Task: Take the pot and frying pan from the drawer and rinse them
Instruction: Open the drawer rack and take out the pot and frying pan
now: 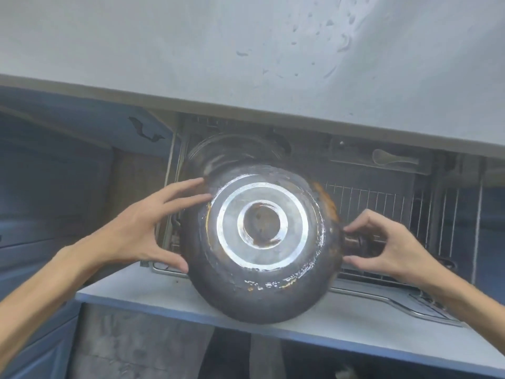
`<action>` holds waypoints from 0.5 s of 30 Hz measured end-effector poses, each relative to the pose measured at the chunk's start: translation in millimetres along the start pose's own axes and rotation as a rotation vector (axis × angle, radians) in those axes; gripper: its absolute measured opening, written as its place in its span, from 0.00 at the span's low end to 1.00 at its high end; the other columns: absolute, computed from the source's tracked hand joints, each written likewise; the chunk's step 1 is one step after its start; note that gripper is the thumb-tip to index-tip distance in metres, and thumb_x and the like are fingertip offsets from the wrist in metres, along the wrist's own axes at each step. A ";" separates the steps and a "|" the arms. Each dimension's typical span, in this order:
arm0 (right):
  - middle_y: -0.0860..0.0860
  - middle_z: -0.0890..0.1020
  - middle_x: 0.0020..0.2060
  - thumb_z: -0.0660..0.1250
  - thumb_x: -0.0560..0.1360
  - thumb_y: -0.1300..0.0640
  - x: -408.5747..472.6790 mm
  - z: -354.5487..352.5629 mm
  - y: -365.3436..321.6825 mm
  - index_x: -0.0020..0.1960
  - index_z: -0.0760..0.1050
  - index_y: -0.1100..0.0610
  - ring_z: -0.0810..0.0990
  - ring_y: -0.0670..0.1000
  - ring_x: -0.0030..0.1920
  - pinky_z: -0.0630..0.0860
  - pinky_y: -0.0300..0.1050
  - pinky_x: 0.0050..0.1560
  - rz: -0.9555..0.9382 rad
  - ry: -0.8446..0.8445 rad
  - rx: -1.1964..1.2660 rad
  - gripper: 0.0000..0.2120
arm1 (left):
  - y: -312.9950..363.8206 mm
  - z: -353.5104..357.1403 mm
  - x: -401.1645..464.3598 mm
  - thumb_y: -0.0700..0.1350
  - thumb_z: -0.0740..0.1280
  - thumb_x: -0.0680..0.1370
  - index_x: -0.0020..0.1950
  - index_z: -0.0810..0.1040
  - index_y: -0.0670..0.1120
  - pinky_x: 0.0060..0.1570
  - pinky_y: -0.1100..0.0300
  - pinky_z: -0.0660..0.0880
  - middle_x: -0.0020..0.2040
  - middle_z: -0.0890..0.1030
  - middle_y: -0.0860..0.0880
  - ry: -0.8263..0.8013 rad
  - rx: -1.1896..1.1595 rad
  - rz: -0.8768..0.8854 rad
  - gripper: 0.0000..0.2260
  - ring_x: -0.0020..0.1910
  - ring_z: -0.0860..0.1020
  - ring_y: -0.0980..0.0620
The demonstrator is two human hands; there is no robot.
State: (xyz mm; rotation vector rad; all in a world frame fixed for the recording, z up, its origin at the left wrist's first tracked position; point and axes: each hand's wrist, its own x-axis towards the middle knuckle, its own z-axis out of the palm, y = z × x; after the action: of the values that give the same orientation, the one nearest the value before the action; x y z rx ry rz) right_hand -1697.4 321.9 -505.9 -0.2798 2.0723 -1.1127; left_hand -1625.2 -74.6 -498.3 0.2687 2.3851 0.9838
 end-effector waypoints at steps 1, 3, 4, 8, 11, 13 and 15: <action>0.47 0.83 0.38 0.78 0.58 0.48 -7.3 -7.3 -10.9 0.42 0.75 0.46 0.81 0.48 0.39 0.77 0.42 0.45 -0.004 0.006 0.008 0.16 | 6.6 -6.6 -5.2 0.67 0.76 0.56 0.72 0.60 0.65 0.70 0.57 0.62 0.76 0.56 0.62 0.026 -0.007 0.036 0.47 0.75 0.57 0.60; 0.52 0.84 0.39 0.78 0.57 0.43 -18.4 -26.9 -37.5 0.42 0.75 0.46 0.82 0.54 0.42 0.77 0.43 0.48 -0.025 0.020 -0.007 0.18 | 21.6 -25.4 -13.8 0.67 0.76 0.56 0.73 0.61 0.62 0.70 0.57 0.63 0.76 0.57 0.57 0.085 0.003 0.118 0.48 0.74 0.61 0.56; 0.51 0.84 0.40 0.78 0.56 0.42 -21.5 -39.1 -52.2 0.42 0.75 0.45 0.83 0.52 0.44 0.77 0.39 0.48 -0.034 0.030 -0.013 0.19 | 29.3 -36.2 -16.8 0.67 0.76 0.57 0.73 0.60 0.61 0.69 0.56 0.64 0.77 0.57 0.56 0.123 0.025 0.160 0.48 0.73 0.62 0.54; 0.45 0.85 0.46 0.77 0.56 0.37 -16.1 -90.9 -113.8 0.47 0.75 0.49 0.82 0.46 0.50 0.72 0.36 0.59 -0.143 0.036 -0.094 0.26 | 55.0 -80.6 -9.7 0.51 0.77 0.66 0.73 0.61 0.62 0.65 0.54 0.70 0.74 0.63 0.56 0.387 0.099 0.268 0.40 0.70 0.69 0.53; 0.52 0.86 0.44 0.74 0.64 0.52 0.4 -115.9 -154.1 0.46 0.75 0.51 0.83 0.55 0.46 0.75 0.38 0.49 -0.197 -0.025 -0.057 0.13 | 71.9 -115.9 8.3 0.44 0.75 0.68 0.69 0.68 0.59 0.63 0.62 0.70 0.67 0.69 0.66 0.581 0.031 0.272 0.32 0.65 0.72 0.59; 0.52 0.85 0.39 0.70 0.68 0.57 13.3 -128.8 -175.9 0.50 0.74 0.56 0.79 0.58 0.40 0.75 0.36 0.42 -0.193 -0.069 -0.037 0.12 | 81.3 -140.0 21.6 0.47 0.71 0.69 0.65 0.71 0.57 0.58 0.68 0.71 0.60 0.74 0.71 0.684 -0.015 0.234 0.25 0.58 0.76 0.61; 0.52 0.83 0.36 0.68 0.70 0.57 24.8 -142.0 -196.3 0.52 0.72 0.59 0.75 0.54 0.38 0.72 0.34 0.38 -0.147 -0.127 -0.060 0.12 | 89.1 -163.0 36.3 0.47 0.68 0.70 0.62 0.69 0.59 0.50 0.58 0.74 0.49 0.79 0.66 0.737 0.000 0.111 0.22 0.46 0.78 0.53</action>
State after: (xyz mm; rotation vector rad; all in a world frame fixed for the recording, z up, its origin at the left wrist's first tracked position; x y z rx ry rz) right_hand -1844.4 280.6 -316.2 -0.5265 1.9997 -1.0900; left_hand -1747.2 -94.0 -354.9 0.0323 3.0493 1.3000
